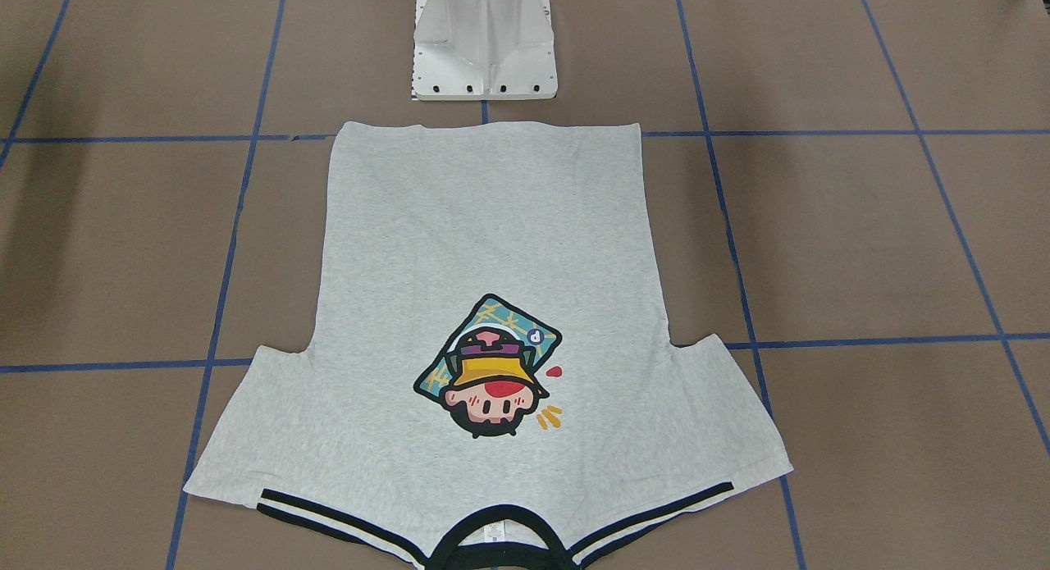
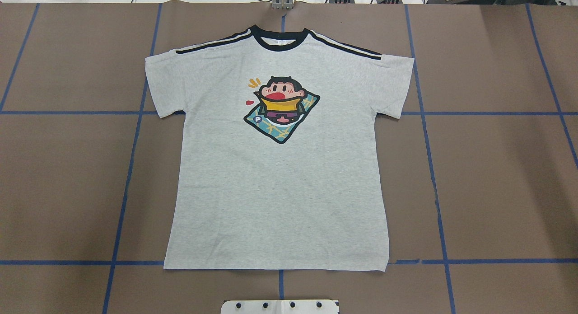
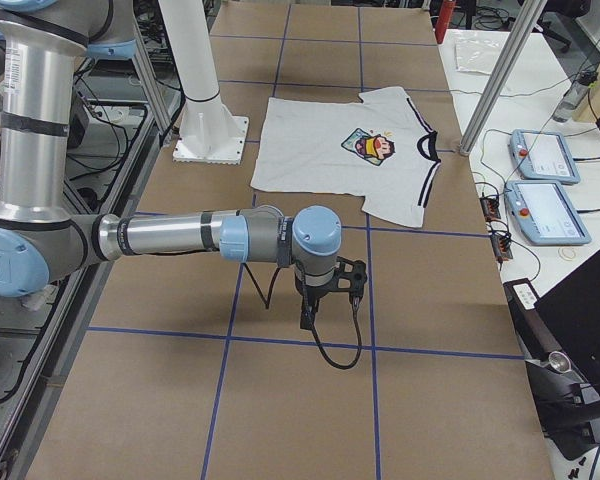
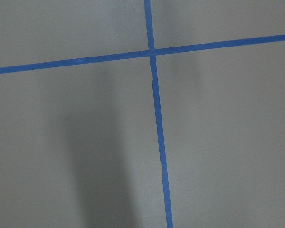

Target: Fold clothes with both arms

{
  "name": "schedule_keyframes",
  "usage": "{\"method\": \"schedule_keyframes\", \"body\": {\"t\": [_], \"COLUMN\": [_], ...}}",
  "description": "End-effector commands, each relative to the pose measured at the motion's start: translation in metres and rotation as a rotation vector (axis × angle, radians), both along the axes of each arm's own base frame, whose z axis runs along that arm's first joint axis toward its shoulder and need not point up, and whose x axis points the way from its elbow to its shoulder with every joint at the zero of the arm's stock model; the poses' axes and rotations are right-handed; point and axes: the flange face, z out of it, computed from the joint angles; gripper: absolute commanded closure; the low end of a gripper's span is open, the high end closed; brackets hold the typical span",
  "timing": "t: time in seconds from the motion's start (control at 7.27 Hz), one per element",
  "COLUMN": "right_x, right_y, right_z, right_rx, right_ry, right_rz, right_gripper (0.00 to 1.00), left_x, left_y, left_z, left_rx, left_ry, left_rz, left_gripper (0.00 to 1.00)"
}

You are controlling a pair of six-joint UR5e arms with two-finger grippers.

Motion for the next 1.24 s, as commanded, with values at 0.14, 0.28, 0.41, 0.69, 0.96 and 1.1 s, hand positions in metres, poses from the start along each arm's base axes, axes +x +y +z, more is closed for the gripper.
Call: {"method": "schedule_keyframes", "body": {"t": [0.14,0.28,0.41,0.69,0.96,1.1], "right_x": [0.000,-0.001,-0.014,-0.068,-0.149,-0.173], "right_y": [-0.004,-0.010,-0.034,-0.090,-0.164,-0.192], "right_z": [-0.007,-0.013,-0.032,-0.092,-0.165,-0.175], "right_rx": [0.000,0.018,0.067,0.166,0.240,0.248], "right_ry": [0.000,0.000,0.003,-0.007,-0.033,-0.041], "right_rz": [0.012,0.011,-0.018,-0.081,-0.145,-0.169], "right_gripper": [0.00,0.00,0.00,0.00,0.00,0.00], "left_x": [0.001,0.001,0.002,0.012,0.016,0.018], "left_y": [0.000,-0.003,-0.013,-0.030,-0.049,-0.070], "left_z": [0.000,-0.002,-0.013,-0.050,-0.054,-0.067], "left_rx": [0.001,0.007,0.023,0.092,0.142,0.171], "left_ry": [0.001,-0.001,0.005,0.141,0.142,0.141], "left_rz": [0.003,0.001,-0.002,0.030,0.039,0.043], "left_gripper": [0.00,0.00,0.00,0.00,0.00,0.00]}}
